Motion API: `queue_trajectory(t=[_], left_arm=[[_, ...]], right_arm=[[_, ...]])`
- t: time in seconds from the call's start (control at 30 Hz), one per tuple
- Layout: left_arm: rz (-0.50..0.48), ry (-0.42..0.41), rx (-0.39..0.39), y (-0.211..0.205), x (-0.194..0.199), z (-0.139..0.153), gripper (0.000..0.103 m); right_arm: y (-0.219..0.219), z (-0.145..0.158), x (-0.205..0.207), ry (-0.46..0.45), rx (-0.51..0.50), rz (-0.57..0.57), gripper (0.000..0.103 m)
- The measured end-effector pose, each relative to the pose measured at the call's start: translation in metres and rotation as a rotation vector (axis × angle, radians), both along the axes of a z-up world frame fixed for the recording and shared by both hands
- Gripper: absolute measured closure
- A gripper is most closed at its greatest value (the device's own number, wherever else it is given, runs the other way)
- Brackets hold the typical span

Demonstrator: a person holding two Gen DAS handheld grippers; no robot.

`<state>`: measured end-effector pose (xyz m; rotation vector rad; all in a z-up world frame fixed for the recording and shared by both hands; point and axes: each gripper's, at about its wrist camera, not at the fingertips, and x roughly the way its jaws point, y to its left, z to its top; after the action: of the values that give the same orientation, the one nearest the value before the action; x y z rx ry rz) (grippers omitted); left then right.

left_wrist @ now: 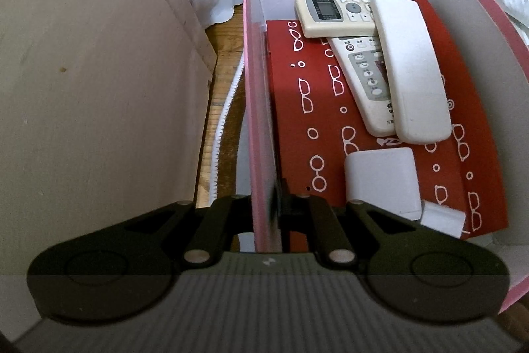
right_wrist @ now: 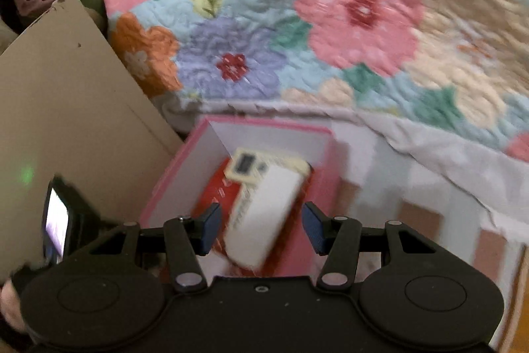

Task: Organize rigid objects
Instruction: 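Reach the right tool to the white TCL remote and grasp it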

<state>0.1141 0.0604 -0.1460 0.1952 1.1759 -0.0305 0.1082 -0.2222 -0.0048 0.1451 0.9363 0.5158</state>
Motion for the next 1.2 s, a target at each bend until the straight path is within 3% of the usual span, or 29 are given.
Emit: queue_trajectory(t=[0.1,0.3,0.77,0.9,1.07,1.2], left_arm=[[0.004,0.0,0.008,-0.002,0.0,0.0,0.096],[0.018,0.001,0.015,-0.004,0.0,0.0,0.096],[0.026,0.0,0.011,-0.003,0.0,0.0,0.096],[0.027,-0.006,0.018,-0.004,-0.001,-0.001,0.095],[0.041,0.013,0.002,-0.002,0.003,0.001,0.096],[0.039,0.006,0.01,-0.003,0.002,0.001,0.095]], right_arm=[[-0.033,-0.003,-0.014,0.09,-0.005,-0.034,0.044],[-0.098,-0.039,-0.044,0.375,0.075,-0.206,0.044],[-0.171,-0.154,-0.082,0.735,0.252,-0.577,0.039],[-0.174,-0.164,-0.083,0.732,0.201,-0.638,0.037],[-0.168,-0.163,-0.075,0.612,0.057,-0.6,0.03],[-0.156,-0.163,-0.066,0.51,0.019,-0.548,0.029]])
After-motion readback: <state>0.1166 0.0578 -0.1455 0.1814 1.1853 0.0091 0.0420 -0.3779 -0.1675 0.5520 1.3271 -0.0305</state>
